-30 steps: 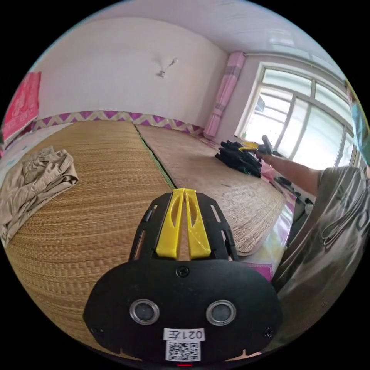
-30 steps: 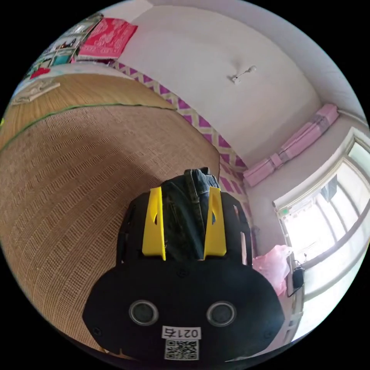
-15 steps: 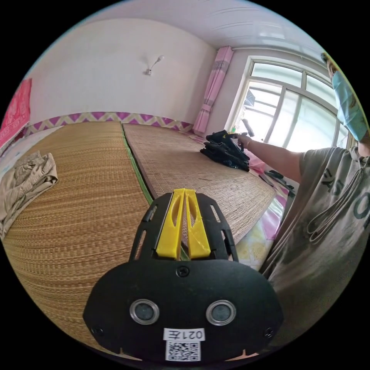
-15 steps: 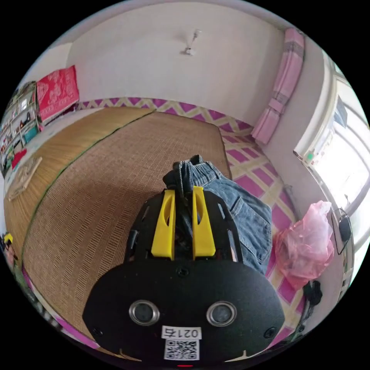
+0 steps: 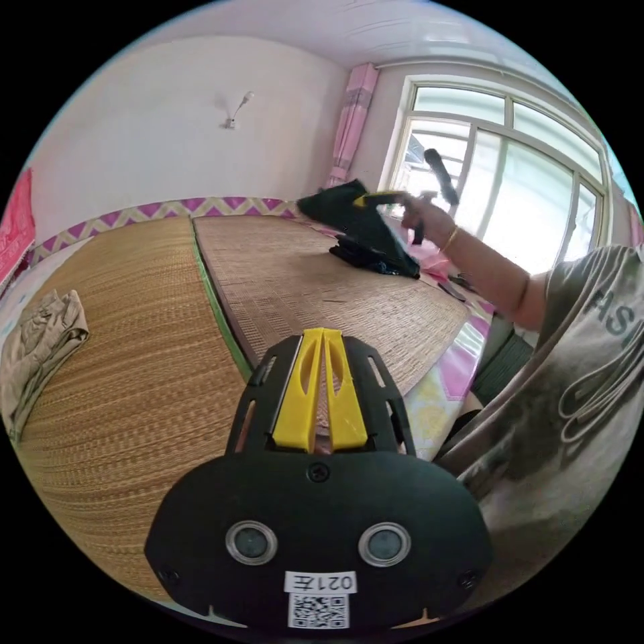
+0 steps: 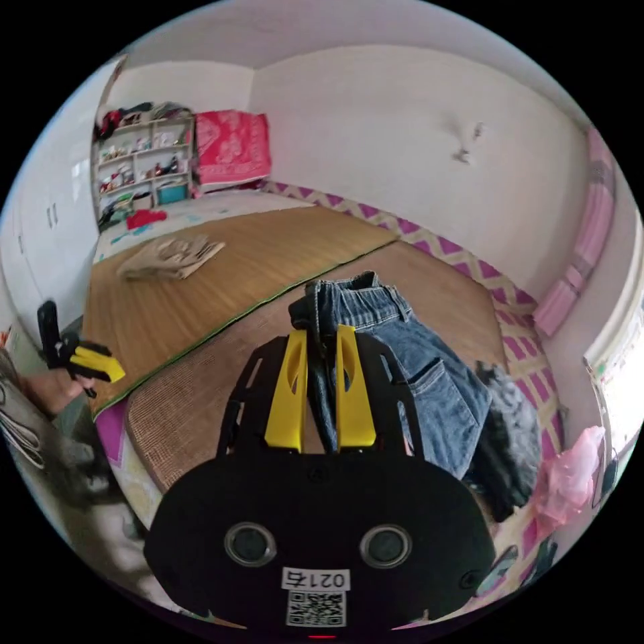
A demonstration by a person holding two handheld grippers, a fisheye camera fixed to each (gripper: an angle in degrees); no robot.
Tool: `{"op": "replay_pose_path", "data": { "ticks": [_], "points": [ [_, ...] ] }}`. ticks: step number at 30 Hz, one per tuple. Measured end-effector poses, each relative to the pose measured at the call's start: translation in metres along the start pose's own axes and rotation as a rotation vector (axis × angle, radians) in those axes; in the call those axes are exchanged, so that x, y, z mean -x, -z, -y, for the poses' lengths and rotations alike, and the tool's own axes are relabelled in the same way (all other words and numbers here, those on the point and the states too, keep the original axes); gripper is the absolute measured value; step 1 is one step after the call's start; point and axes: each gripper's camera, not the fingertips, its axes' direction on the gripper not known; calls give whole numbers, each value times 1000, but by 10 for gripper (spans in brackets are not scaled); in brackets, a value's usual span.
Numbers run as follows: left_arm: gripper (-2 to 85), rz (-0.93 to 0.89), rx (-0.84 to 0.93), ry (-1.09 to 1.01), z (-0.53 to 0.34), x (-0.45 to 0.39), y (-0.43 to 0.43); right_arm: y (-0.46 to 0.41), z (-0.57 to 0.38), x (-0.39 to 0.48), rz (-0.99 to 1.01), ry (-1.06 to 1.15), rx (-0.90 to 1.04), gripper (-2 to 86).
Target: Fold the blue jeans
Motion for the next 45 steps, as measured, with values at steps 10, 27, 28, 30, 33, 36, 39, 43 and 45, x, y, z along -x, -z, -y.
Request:
{"op": "replay_pose_path", "data": {
  "ticks": [10, 27, 28, 30, 33, 36, 39, 43, 45],
  "points": [
    [63, 15, 7, 121, 3, 23, 41, -79, -48, 182, 21, 8, 56, 90],
    [-10, 13, 54, 123, 5, -20, 17, -25, -112, 39, 262, -298, -56, 54],
    [-10, 21, 48, 120, 9, -25, 14, -10, -120, 15, 285, -358, -95, 52],
    [-10, 25, 21, 114, 15, -31, 8, 61, -155, -77, 246, -516, -220, 51],
    [-9, -13, 1, 76, 31, -45, -18, 154, -225, -192, 182, -690, -348, 51],
    [-8, -29, 50, 30, 54, -62, -64, 219, -319, -291, 123, -895, -429, 51],
    [-1, -31, 136, -3, 74, -82, -116, 230, -410, -358, -48, -1016, -259, 51],
    [34, -4, 225, -63, 93, -116, -181, 171, -529, -408, 60, -1204, -20, 56],
    [48, -2, 254, -98, 99, -131, -206, 176, -570, -406, 95, -1225, -55, 63]
  ]
}}
